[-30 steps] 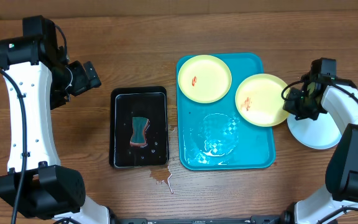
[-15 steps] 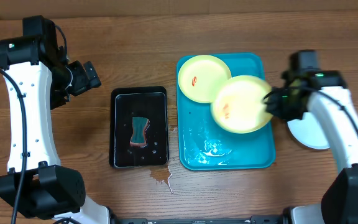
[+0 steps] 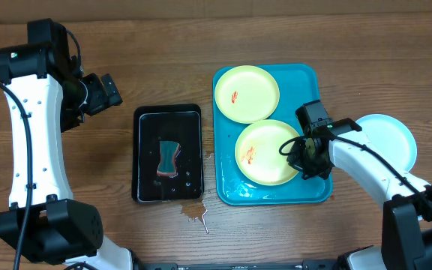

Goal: Clean dirty plates on tray and stack at the side
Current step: 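Move right gripper to grip the rim of the lower yellow plate, then grasp the sponge on the black tray with left gripper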

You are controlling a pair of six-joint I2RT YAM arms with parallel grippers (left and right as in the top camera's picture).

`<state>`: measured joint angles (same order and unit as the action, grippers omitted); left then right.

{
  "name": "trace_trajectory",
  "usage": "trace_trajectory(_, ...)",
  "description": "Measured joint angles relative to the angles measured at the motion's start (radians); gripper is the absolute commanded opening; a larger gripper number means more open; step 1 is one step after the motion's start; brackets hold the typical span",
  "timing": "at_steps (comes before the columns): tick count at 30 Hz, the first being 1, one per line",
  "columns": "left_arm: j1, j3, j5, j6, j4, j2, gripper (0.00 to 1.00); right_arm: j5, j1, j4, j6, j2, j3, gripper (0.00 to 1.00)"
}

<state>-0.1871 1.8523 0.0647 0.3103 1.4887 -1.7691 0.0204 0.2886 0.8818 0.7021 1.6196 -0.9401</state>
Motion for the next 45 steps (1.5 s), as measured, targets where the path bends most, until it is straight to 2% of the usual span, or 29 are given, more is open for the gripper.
trace_trajectory(7,0.000,0.000,0.000,0.000,-0.002,0.000,1.00,-0.051,-0.014,0.088,-0.134,-0.012,-0.074,0.20)
trace_trajectory(13,0.000,0.000,-0.002,0.000,-0.153,0.000,1.00,-0.079,-0.016,0.116,-0.274,-0.138,-0.188,0.21)
trace_trajectory(18,0.000,0.000,0.005,0.002,-0.166,0.000,1.00,-0.081,-0.016,0.126,-0.314,-0.207,-0.198,0.22)
trace_trajectory(24,0.004,0.001,0.191,0.063,-0.049,0.000,1.00,-0.080,-0.016,0.123,-0.327,-0.205,-0.198,0.22)
trace_trajectory(27,0.030,0.001,0.240,0.049,-0.045,0.000,0.86,-0.080,-0.016,0.123,-0.330,-0.205,-0.198,0.22)
trace_trajectory(29,0.082,-0.002,0.250,0.017,-0.029,0.000,0.84,-0.080,-0.016,0.122,-0.330,-0.205,-0.198,0.22)
trace_trajectory(30,0.123,-0.010,0.237,0.002,-0.026,0.000,0.90,-0.080,-0.016,0.122,-0.332,-0.205,-0.198,0.22)
trace_trajectory(31,0.162,-0.023,0.212,-0.006,-0.020,0.000,1.00,-0.080,-0.016,0.121,-0.332,-0.205,-0.198,0.22)
trace_trajectory(34,0.336,-0.114,0.027,-0.026,-0.030,0.000,1.00,-0.080,-0.016,0.125,-0.333,-0.205,-0.198,0.22)
trace_trajectory(37,0.443,-0.174,-0.109,-0.027,-0.065,-0.001,1.00,-0.080,-0.016,0.127,-0.333,-0.205,-0.198,0.22)
trace_trajectory(40,0.498,-0.203,-0.173,0.009,-0.103,-0.001,1.00,-0.080,-0.016,0.127,-0.333,-0.205,-0.198,0.22)
trace_trajectory(45,0.489,-0.308,-0.180,0.107,-0.205,-0.001,0.91,-0.080,-0.016,0.144,-0.334,-0.205,-0.198,0.22)
